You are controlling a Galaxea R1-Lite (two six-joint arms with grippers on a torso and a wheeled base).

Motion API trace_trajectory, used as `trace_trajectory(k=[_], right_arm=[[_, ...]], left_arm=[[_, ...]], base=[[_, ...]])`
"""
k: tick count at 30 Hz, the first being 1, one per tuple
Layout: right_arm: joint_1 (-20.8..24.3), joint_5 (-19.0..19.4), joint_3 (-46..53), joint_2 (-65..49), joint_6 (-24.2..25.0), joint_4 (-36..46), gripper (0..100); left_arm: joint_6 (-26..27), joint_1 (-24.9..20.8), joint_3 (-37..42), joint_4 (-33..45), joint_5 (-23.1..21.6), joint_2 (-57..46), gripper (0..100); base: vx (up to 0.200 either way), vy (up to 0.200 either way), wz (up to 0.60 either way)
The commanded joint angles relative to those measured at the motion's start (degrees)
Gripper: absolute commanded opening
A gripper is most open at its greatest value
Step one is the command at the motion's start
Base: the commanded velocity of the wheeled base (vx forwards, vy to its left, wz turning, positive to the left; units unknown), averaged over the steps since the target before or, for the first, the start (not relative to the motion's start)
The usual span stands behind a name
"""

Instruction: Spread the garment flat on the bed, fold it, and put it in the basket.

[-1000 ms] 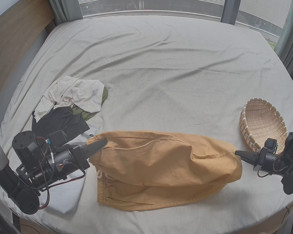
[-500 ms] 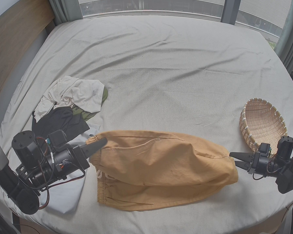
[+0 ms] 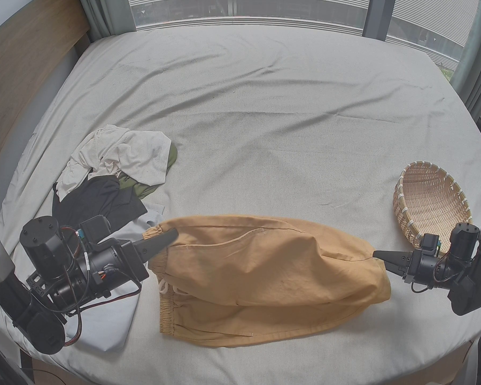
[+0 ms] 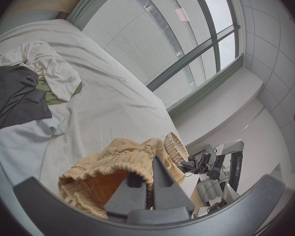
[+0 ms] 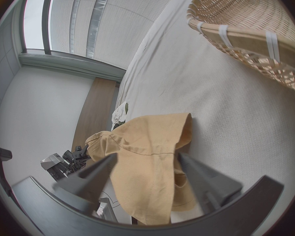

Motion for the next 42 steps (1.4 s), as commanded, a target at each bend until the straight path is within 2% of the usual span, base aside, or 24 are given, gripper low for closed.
trace_trajectory(k=[1, 8, 13, 18, 21, 26, 30, 37, 38, 42], right_arm=[[0.5, 0.0, 0.1, -2.2, 0.0, 0.0, 0], [0.6, -0.1, 0.7, -4.5, 0.0, 0.0, 0], [0.2, 0.3, 1.7, -11.4, 1.2, 0.2, 0], [-0.7, 0.4, 1.8, -16.1, 5.3, 0.3, 0], [-2.0, 0.5, 1.9, -16.8, 5.9, 0.3, 0], [-4.4, 3.0, 2.1, -16.7, 5.7, 0.3, 0], [-6.0, 7.4, 3.5, -16.4, 5.5, 0.3, 0], [-5.0, 8.4, 3.9, -13.2, 5.0, 0.3, 0], [-4.9, 8.3, 3.9, -12.4, 4.6, 0.3, 100], [-3.3, 7.8, 3.6, -9.4, 1.7, 0.3, 100]], left_arm=[[0.0, -0.1, 0.1, -0.2, 0.0, 0.0, 0], [0.0, 0.0, -0.2, -0.2, 0.0, 0.0, 0], [0.0, 0.3, -0.4, -0.2, 0.0, 0.1, 0], [0.0, 0.6, -0.5, -0.2, 0.0, 0.2, 0], [0.0, 0.6, -0.5, -0.2, 0.0, 0.2, 0], [0.0, 0.7, -0.5, -0.2, 0.0, 0.2, 0], [0.0, 1.1, -0.5, -0.2, 0.0, 0.2, 0], [0.0, 1.1, -0.5, -0.2, 0.0, 0.1, 0], [0.0, 1.1, -0.5, -0.2, 0.0, 0.1, 0], [0.0, 0.9, -0.4, -0.2, 0.0, 0.2, 0]], base=[[0.000, 0.000, 0.00], [0.000, 0.000, 0.00], [0.000, 0.000, 0.00], [0.000, 0.000, 0.00], [0.000, 0.000, 0.00], [0.000, 0.000, 0.00], [0.000, 0.000, 0.00], [0.000, 0.000, 0.00], [0.000, 0.000, 0.00], [0.000, 0.000, 0.00]])
